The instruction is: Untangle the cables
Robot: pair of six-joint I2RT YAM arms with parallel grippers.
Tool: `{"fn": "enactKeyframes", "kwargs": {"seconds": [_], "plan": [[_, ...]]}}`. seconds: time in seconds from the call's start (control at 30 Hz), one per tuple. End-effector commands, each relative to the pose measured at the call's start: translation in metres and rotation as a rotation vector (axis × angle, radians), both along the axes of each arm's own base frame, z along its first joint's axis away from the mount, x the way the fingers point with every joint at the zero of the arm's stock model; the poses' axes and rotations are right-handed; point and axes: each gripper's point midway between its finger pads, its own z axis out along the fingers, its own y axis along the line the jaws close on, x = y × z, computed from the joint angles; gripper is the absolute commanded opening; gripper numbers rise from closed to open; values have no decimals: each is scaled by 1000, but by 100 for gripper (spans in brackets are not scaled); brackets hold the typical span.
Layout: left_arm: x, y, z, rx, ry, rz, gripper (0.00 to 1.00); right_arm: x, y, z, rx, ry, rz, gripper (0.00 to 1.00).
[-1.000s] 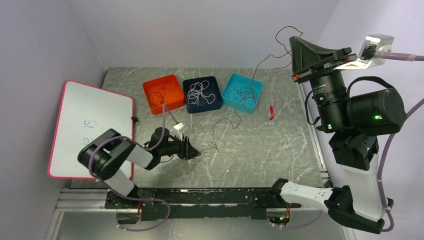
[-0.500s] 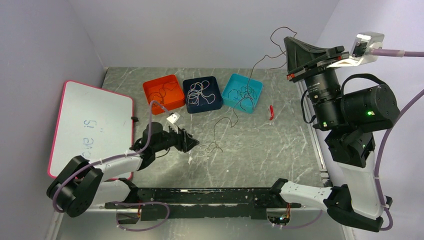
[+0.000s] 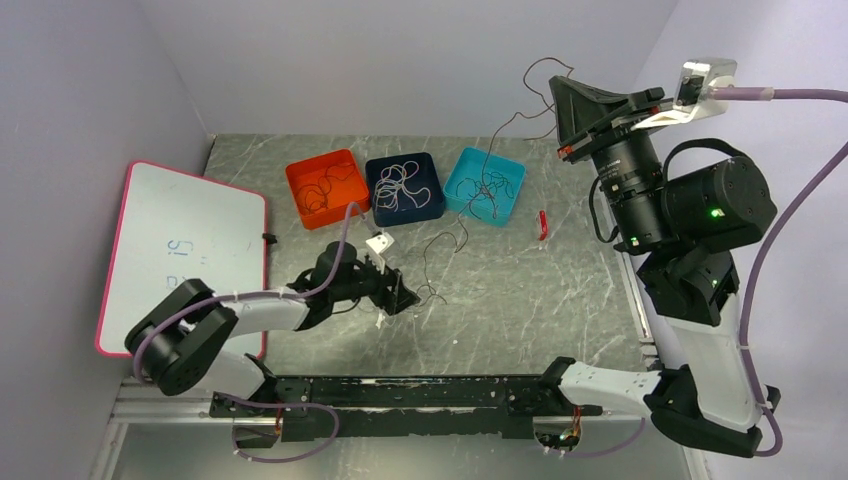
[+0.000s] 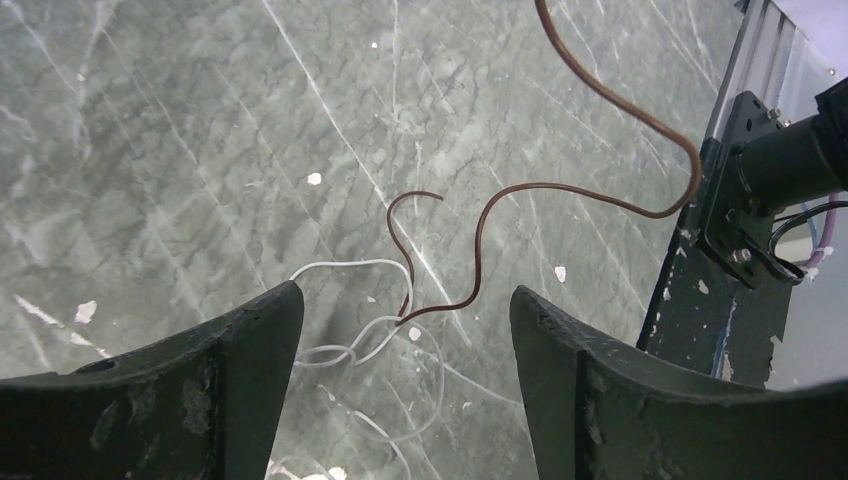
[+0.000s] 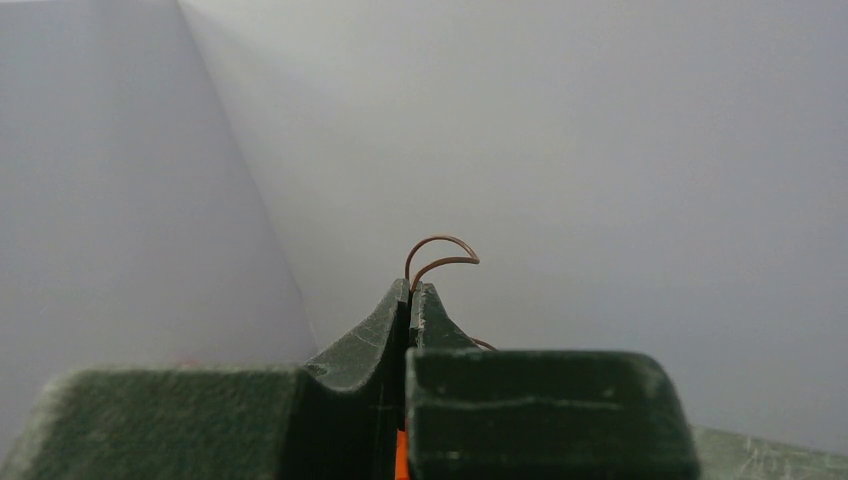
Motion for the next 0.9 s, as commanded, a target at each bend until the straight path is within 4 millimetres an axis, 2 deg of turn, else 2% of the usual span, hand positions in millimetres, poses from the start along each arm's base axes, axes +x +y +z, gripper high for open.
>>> {"fn": "enactKeyframes", "kwargs": {"seconds": [0.0, 0.17, 0.33, 0.43, 0.57, 0.77, 0.87], "plan": [[10, -22, 13, -41, -73, -34, 80, -4, -1, 9, 20, -19, 15, 0], [12, -33, -11, -14, -45, -51, 76, -4, 1, 14, 17, -27, 20, 0], [13, -31, -35, 17, -7, -26, 59, -3, 0, 17, 9, -30, 7, 0], [11, -26, -45, 34, 10, -10, 56, -6, -9, 24, 15, -49, -18, 0], [6, -19, -57, 56, 35, 0, 52, -18, -37, 50, 38, -121, -94, 0], [-2, -10, -70, 73, 67, 15, 49, -56, -102, 103, 150, -295, -251, 0], [-5, -7, -74, 80, 77, 20, 48, -72, -125, 123, 183, -360, -313, 0]]}}
